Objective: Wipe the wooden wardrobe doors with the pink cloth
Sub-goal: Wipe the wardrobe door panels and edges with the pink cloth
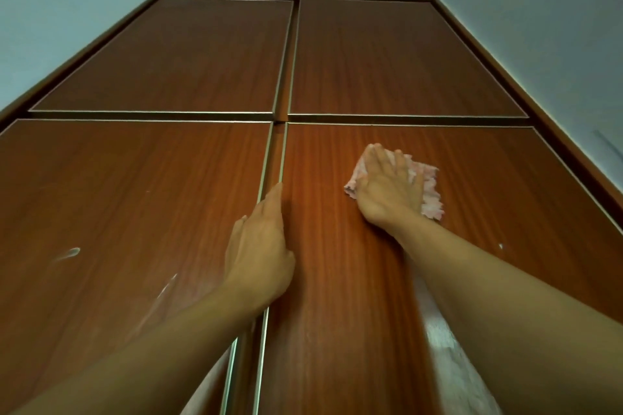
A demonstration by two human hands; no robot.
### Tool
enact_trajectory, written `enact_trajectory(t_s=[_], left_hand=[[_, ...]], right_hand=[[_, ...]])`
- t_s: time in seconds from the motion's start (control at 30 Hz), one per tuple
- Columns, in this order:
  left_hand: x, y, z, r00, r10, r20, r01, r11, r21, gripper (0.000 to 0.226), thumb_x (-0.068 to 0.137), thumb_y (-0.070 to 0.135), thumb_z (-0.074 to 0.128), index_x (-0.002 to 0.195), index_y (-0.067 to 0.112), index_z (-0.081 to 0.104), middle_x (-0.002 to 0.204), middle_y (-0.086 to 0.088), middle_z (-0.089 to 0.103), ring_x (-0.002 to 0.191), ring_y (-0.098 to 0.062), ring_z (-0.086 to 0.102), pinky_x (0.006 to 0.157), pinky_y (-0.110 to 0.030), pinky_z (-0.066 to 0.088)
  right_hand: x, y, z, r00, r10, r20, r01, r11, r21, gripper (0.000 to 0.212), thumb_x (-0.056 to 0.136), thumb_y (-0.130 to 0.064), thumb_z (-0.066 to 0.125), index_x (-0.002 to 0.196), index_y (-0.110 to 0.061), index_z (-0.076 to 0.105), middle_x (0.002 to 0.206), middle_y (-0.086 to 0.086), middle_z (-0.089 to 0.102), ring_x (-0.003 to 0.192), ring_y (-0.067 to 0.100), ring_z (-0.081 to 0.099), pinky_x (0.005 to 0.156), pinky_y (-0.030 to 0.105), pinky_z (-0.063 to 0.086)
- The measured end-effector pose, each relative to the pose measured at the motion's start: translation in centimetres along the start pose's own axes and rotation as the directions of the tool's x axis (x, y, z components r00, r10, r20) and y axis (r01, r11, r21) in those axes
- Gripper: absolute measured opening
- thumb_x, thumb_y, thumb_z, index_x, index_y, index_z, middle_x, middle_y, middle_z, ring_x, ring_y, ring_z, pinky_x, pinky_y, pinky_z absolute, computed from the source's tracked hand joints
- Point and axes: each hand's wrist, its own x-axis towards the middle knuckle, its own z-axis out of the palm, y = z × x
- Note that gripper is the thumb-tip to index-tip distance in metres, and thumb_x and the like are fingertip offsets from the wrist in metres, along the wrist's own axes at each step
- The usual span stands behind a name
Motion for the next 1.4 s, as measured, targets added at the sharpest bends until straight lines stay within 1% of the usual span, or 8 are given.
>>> enact_trajectory(t_s=[0.13,0.27,0.43,0.8,0.93,1.07,1.27,1.4], left_hand=[[1.1,0.2,0.5,0.998,-0.021,-0.062,0.027,0.995,0.096,0.081,0.077,-0.002,0.05,0.147,0.015,0.012,0.114,-0.011,0.063,0.104,-0.03,0.058,0.103,-0.044,0.036],[1.9,1.3,1.1,0.99,-0.077,-0.115,0.086,0.993,0.08,0.08,0.075,0.0,0.051,0.145,0.016,0.017,0.125,-0.013,0.059,0.111,-0.035,0.055,0.102,-0.046,0.036],[1.8,2.7,2.8,0.995,-0.014,-0.102,0.032,0.983,0.181,0.07,0.077,0.001,0.051,0.141,0.022,0.031,0.15,-0.002,0.03,0.139,-0.018,0.024,0.113,-0.049,0.008],[0.3,9.7,8.0,0.998,0.059,-0.026,-0.054,0.984,0.169,0.044,0.089,0.015,0.042,0.131,0.025,0.046,0.147,-0.001,0.035,0.137,-0.02,0.025,0.109,-0.049,0.014],[-0.7,11.1,8.7,0.999,0.047,0.001,-0.047,0.987,0.157,0.048,0.085,0.011,0.045,0.131,0.022,0.047,0.147,-0.002,0.037,0.135,-0.022,0.027,0.106,-0.05,0.019],[-2.0,11.9,8.8,1.0,-0.006,-0.027,0.009,0.993,0.118,0.043,0.083,0.006,0.048,0.124,0.018,0.053,0.143,-0.004,0.042,0.131,-0.026,0.032,0.101,-0.049,0.024],[-4.5,11.9,8.5,1.0,0.018,-0.019,-0.015,0.985,0.171,0.047,0.082,0.016,0.035,0.125,0.018,0.053,0.144,-0.004,0.042,0.126,-0.032,0.033,0.094,-0.048,0.029],[-5.3,11.1,8.0,1.0,0.021,0.0,-0.02,0.971,0.238,0.052,0.077,0.016,0.034,0.126,0.015,0.052,0.143,-0.003,0.044,0.122,-0.033,0.038,0.092,-0.047,0.033]], right_hand=[[0.7,-5.5,0.8,0.952,-0.305,0.029,0.305,0.952,0.02,0.059,0.101,-0.033,0.027,0.154,-0.024,0.002,0.161,-0.009,-0.006,0.148,0.021,-0.012,0.118,0.049,-0.006],[-0.1,-5.2,0.8,0.871,-0.479,0.106,0.476,0.878,0.061,0.053,0.104,-0.032,0.021,0.153,-0.028,0.004,0.161,-0.012,-0.003,0.148,0.017,-0.01,0.117,0.046,-0.008],[4.0,5.7,-2.1,0.985,-0.152,0.079,0.152,0.988,0.001,0.052,0.103,-0.036,0.015,0.153,-0.031,-0.001,0.161,-0.012,-0.007,0.148,0.017,-0.009,0.118,0.049,-0.006],[2.1,23.0,-5.0,0.931,0.347,-0.115,-0.348,0.937,0.006,0.047,0.101,-0.03,0.021,0.147,-0.02,0.023,0.157,0.003,0.021,0.144,0.032,0.017,0.114,0.06,0.014],[-1.4,16.7,-3.8,1.0,0.01,0.007,-0.011,0.997,0.073,0.053,0.103,-0.028,0.021,0.153,-0.025,0.007,0.162,-0.007,0.002,0.148,0.021,-0.004,0.119,0.046,-0.004],[-6.9,15.1,-3.2,0.935,-0.325,0.141,0.306,0.942,0.142,0.053,0.103,-0.026,0.024,0.153,-0.031,0.004,0.16,-0.015,-0.004,0.146,0.013,-0.014,0.116,0.04,-0.011],[-7.3,24.3,-4.5,0.966,0.258,0.002,-0.258,0.966,-0.001,0.054,0.103,-0.034,0.018,0.153,-0.03,-0.004,0.161,-0.009,-0.009,0.148,0.02,-0.012,0.119,0.05,-0.006],[-11.0,14.2,-1.0,0.986,-0.163,-0.036,0.165,0.985,0.051,0.06,0.094,-0.034,0.01,0.153,-0.027,0.006,0.161,-0.01,0.001,0.148,0.022,-0.008,0.118,0.048,-0.006]])
